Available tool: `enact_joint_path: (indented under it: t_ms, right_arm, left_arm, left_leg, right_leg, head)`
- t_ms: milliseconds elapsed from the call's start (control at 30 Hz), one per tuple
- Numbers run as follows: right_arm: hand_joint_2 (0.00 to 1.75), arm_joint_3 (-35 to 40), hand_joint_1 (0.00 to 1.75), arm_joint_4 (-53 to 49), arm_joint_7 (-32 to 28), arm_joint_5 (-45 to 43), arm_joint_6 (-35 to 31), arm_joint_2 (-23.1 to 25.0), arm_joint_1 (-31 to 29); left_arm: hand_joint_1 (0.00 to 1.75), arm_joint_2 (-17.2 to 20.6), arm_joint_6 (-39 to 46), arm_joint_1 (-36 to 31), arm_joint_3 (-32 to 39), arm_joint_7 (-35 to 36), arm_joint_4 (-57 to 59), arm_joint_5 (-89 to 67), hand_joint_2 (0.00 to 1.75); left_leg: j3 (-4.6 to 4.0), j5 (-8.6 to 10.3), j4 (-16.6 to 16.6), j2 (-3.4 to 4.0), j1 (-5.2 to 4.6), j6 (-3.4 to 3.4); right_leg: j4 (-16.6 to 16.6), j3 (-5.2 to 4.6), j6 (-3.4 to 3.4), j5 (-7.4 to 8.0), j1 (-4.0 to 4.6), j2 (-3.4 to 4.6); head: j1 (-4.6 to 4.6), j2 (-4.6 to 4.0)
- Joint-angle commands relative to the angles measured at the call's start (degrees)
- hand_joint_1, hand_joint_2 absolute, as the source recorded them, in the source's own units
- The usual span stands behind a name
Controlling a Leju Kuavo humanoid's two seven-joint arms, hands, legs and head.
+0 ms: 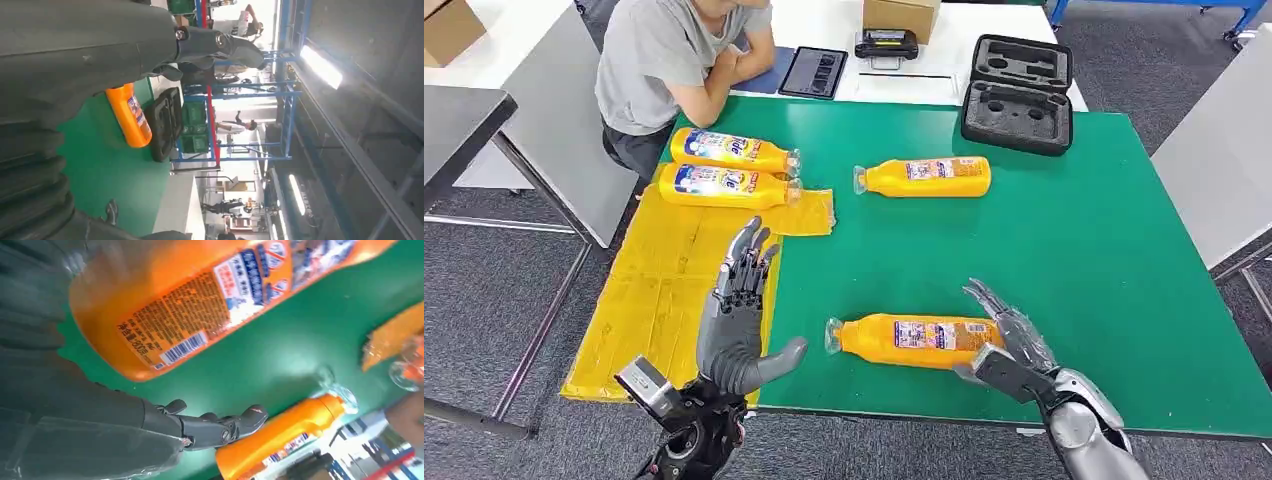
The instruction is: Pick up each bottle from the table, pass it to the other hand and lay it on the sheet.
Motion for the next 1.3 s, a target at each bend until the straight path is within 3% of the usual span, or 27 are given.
enact_joint_path:
  t_ms: [33, 233, 433, 467, 500, 667, 733, 1033, 1067, 1100, 1133, 1300]
  right_arm:
    - [1.75, 4.47, 0.0, 6.85, 0.96, 1.93, 0.17, -1.35, -5.2]
    - [1.75, 6.09, 0.0, 8.57, 1.13, 2.3, 0.68, -1.71, -7.58]
    - [1.75, 6.85, 0.0, 10.35, 1.76, 2.06, 2.3, -1.83, -8.22]
    - [1.75, 6.85, 0.0, 10.35, 1.76, 2.06, 2.3, -1.83, -8.22]
    - [1.75, 6.85, 0.0, 10.35, 1.76, 2.06, 2.3, -1.83, -8.22]
    - [1.75, 7.06, 0.0, 10.61, 1.78, 2.11, 2.56, -1.95, -8.37]
    - [1.75, 7.76, 0.0, 11.63, 2.32, 2.18, 3.54, -2.41, -8.8]
    - [1.75, 9.61, 0.0, 11.06, 4.3, 1.3, 7.77, -6.22, -7.98]
    - [1.75, 9.71, 0.17, 10.86, 4.33, 1.17, 7.77, -6.38, -7.88]
    - [1.75, 9.8, 1.5, 10.77, 4.34, 1.19, 7.75, -6.5, -7.87]
    - [1.75, 10.03, 1.69, 10.71, 4.48, 1.19, 8.04, -6.7, -7.9]
    - [1.75, 10.5, 1.75, 10.61, 4.94, 1.26, 8.25, -7.35, -7.81]
  left_arm:
    - [0.0, 1.32, 0.52, -1.62, -1.31, 0.17, 2.54, -0.09, 1.75]
    - [0.0, 1.32, 0.73, -1.59, -1.07, 0.17, 2.06, -0.2, 1.75]
    - [0.0, 1.55, 0.97, -1.49, -1.07, 0.17, 1.91, -0.5, 1.75]
    - [0.0, 1.55, 0.97, -1.49, -1.07, 0.17, 1.91, -0.5, 1.75]
    - [0.0, 1.55, 0.97, -1.49, -1.07, 0.17, 1.91, -0.5, 1.75]
    - [0.0, 1.55, 0.99, -1.47, -1.1, 0.17, 1.9, -0.52, 1.75]
    - [0.0, 1.6, 1.16, -1.49, -1.2, 0.17, 1.88, -0.69, 1.75]
    - [0.0, 1.74, 1.35, -1.59, -2.24, 0.17, 1.91, -1.26, 1.75]
    - [0.0, 1.74, 1.42, -1.66, -2.38, 0.17, 1.96, -1.35, 1.75]
    - [0.0, 1.7, 1.41, -1.71, -2.43, 0.17, 2.02, -1.39, 1.75]
    - [0.0, 1.7, 1.33, -1.76, -2.48, 0.17, 2.07, -1.35, 1.75]
    - [0.0, 1.7, 1.13, -2.14, -2.57, 0.17, 2.51, -1.28, 1.75]
  left_leg:
    - [0.51, -0.19, -0.06, 0.16, 0.1, -0.15]
    - [0.18, -0.05, -0.04, 0.11, 0.02, -0.07]
    - [0.25, -0.07, -0.04, 0.07, 0.06, -0.09]
    - [0.62, -0.24, -0.04, 0.14, 0.13, -0.18]
    - [0.27, -0.08, -0.05, 0.07, 0.07, -0.09]
    - [0.17, -0.04, -0.04, 0.04, 0.04, -0.06]
    - [0.48, -0.19, -0.03, 0.11, 0.09, -0.14]
    - [0.39, -0.14, -0.04, 0.01, 0.07, -0.11]
    - [0.49, -0.17, -0.06, 0.01, 0.07, -0.13]
    - [0.32, -0.09, -0.05, -0.04, 0.04, -0.1]
    - [0.39, -0.12, -0.05, -0.05, 0.09, -0.15]
    - [0.35, -0.1, -0.04, -0.06, 0.05, -0.11]
  right_leg:
    - [-0.1, 0.48, -0.17, -0.11, 0.11, 0.17]
    - [-0.04, 0.14, -0.08, -0.01, 0.02, 0.12]
    - [-0.07, 0.25, -0.1, -0.05, 0.06, 0.07]
    - [-0.1, 0.61, -0.21, -0.17, 0.13, 0.14]
    - [-0.08, 0.27, -0.11, -0.05, 0.07, 0.08]
    - [-0.05, 0.17, -0.08, -0.03, 0.04, 0.05]
    - [-0.07, 0.47, -0.16, -0.14, 0.09, 0.12]
    - [-0.07, 0.41, -0.13, -0.12, 0.07, 0.02]
    - [-0.09, 0.51, -0.16, -0.15, 0.07, 0.01]
    - [-0.08, 0.35, -0.11, -0.1, 0.04, -0.04]
    - [-0.1, 0.43, -0.11, -0.12, 0.08, -0.04]
    - [-0.07, 0.37, -0.12, -0.11, 0.05, -0.05]
  head:
    - [-0.02, 0.0]
    - [0.0, 0.0]
    - [0.02, 0.0]
    - [0.0, 0.0]
    - [0.02, 0.0]
    - [0.0, 0.0]
    - [0.0, 0.0]
    - [0.0, 0.0]
    - [0.0, 0.0]
    - [0.02, 0.0]
    - [0.0, 0.0]
    - [0.02, 0.0]
